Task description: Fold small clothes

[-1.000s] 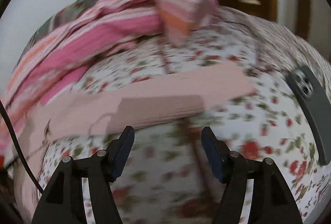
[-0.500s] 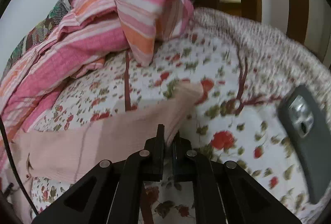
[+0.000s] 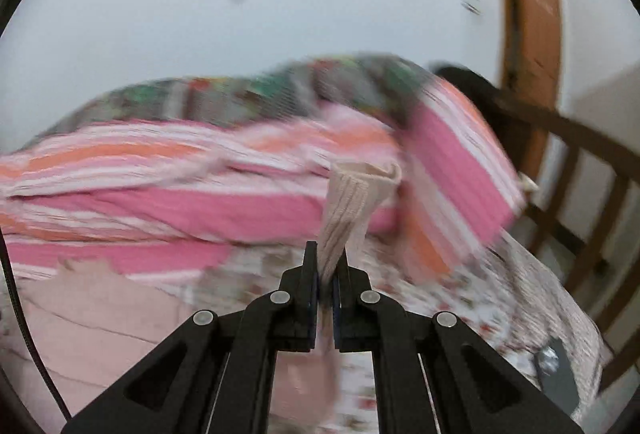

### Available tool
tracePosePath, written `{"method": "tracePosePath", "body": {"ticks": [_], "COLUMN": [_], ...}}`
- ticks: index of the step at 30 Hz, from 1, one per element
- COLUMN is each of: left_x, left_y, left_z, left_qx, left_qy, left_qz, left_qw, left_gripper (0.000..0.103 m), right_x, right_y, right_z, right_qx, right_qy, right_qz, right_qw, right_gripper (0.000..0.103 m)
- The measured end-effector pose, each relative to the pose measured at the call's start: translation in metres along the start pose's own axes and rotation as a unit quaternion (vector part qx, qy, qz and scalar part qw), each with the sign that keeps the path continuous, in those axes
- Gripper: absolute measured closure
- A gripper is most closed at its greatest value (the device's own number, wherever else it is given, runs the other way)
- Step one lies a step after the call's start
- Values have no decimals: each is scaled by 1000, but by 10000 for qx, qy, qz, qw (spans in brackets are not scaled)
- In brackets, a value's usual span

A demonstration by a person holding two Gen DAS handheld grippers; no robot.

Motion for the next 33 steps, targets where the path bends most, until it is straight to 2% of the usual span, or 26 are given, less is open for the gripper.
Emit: {"method": "tracePosePath", "body": {"ticks": [4, 5, 7, 8, 11, 13, 16, 18, 20, 21, 22, 23, 26, 27, 30, 32, 33], "left_x": [-40, -46, -57, -61, -64, -59, -48, -42, -38, -36, -33, -29, -11, -2, 19, 33, 39], "left_y": [12, 13, 13, 13, 10, 8, 7, 7, 5, 3, 2, 1, -4, -7, -14, -22, -27], "left_z": [20, 20, 22, 22, 21, 22, 27, 29, 27, 26, 25, 24, 27, 27, 19, 9, 2], "left_qx": [297, 309, 326, 341, 402, 437, 576, 636, 598, 563, 523, 484, 356, 263, -76, -392, -565], "left_qy": [259, 243, 241, 282, 386, 272, 131, 81, 54, 32, -9, -115, -622, -829, -1199, -1356, -1427], "left_qz": [382, 430, 480, 467, 350, 217, -36, -196, -298, -340, -378, -423, -606, -676, -767, -780, -786], "left_qw": [9985, 9983, 9980, 9979, 9978, 9984, 9982, 9977, 9978, 9978, 9979, 9979, 9956, 9939, 9898, 9869, 9850], "left_gripper": [12, 12, 12, 12, 12, 12, 12, 12, 12, 12, 12, 12, 13, 13, 15, 28, 38], "right_x": [-110, -151, -206, -246, -331, -372, -408, -417, -427, -431, -429, -423, -383, -368, -298, -253, -223], "right_y": [17, 15, 5, -9, -55, -86, -119, -133, -144, -149, -152, -152, -137, -132, -118, -114, -114], "right_z": [30, 40, 51, 57, 65, 64, 55, 49, 51, 51, 52, 54, 67, 70, 64, 49, 37], "right_qx": [129, 108, 5, -151, -589, -779, -1018, -1224, -1459, -1640, -1785, -1856, -1493, -1346, -903, -821, -832], "right_qy": [851, 1188, 1629, 1931, 2501, 2607, 2667, 2767, 3043, 3284, 3437, 3501, 3539, 3508, 3160, 2701, 2336], "right_qz": [352, 506, 741, 905, 1298, 1540, 1744, 1762, 1751, 1772, 1804, 1808, 1663, 1628, 1452, 1354, 1243], "right_qw": [9957, 9916, 9839, 9769, 9577, 9499, 9424, 9367, 9249, 9132, 9041, 9001, 9082, 9123, 9332, 9497, 9608], "right_gripper": [98, 98, 98, 98, 98, 98, 97, 93, 71, 48, 41, 41, 37, 32, 30, 30, 30]}}
Point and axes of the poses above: each gripper's, at about its wrist camera, not at the fingertips, and z roughly against the way its jaws point, x to its right, y to its top, the point moved 7 cm from there along -z, roughly the way its jaws point, and after that the axes turned 7 degrees about -y, right-handed, at the moved point
